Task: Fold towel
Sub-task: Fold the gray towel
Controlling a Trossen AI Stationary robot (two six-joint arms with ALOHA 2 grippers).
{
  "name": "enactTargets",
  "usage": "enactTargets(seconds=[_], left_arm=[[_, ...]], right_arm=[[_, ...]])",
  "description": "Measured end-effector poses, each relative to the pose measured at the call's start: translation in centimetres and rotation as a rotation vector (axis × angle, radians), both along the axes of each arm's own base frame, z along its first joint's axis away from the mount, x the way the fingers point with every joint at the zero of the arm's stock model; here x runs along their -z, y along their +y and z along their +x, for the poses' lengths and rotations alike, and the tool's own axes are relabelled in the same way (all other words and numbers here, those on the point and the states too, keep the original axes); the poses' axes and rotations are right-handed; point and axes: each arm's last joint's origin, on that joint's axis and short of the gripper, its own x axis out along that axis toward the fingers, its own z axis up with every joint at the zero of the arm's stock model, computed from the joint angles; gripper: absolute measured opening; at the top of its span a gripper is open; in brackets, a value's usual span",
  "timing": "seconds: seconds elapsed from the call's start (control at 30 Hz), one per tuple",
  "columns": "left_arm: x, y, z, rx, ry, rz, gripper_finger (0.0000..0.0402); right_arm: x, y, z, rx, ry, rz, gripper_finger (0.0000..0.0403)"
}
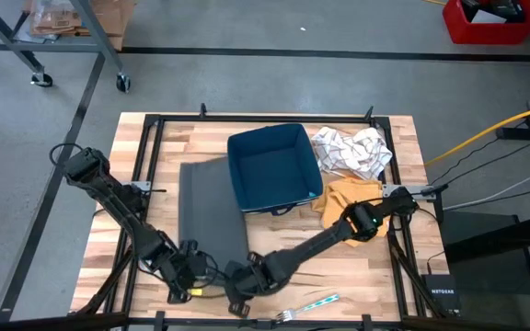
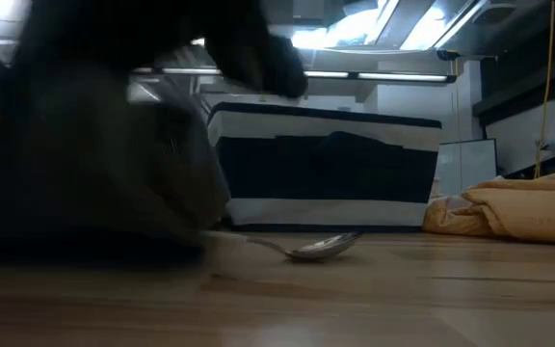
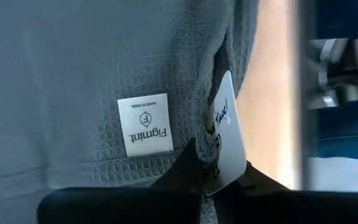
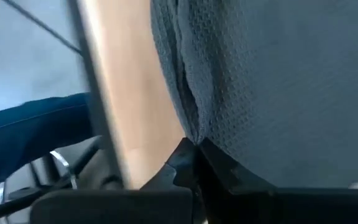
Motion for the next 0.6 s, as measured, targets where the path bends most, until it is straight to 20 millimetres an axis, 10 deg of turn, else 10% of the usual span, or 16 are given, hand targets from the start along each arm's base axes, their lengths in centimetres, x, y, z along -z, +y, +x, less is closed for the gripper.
enactTargets(seconds=[0.27,0.6], left_arm=[[-3.5,-2.7,-0.4,0.032,-0.06,-0.098,0.0003],[-5.8,-2.2,-0.7,0.005,-0.049,0.033,0.0003]], right_arm=[[-4.1,2.1,-1.2,0.023,-0.158,-0.016,0.001],[-7.8,-0.9,-0.6,0.17,-0.303,-0.135,0.0011]])
